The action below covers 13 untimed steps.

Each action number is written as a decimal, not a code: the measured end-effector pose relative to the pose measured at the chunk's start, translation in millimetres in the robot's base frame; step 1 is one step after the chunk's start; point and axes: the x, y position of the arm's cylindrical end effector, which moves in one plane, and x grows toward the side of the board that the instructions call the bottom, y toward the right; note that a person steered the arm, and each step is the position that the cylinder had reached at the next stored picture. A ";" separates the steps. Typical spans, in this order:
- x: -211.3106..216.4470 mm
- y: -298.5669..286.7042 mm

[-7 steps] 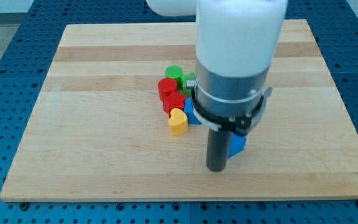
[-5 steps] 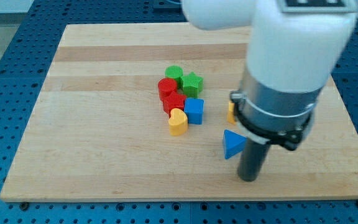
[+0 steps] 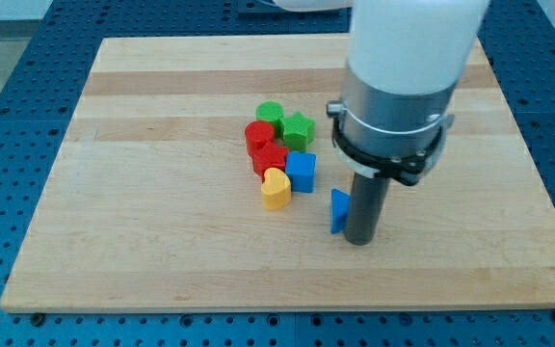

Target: Push the blue blocks slightly up

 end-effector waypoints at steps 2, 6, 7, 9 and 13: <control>-27.5 -7.4; -73.0 -54.9; -100.6 -55.2; -134.5 -55.2; -62.1 -59.1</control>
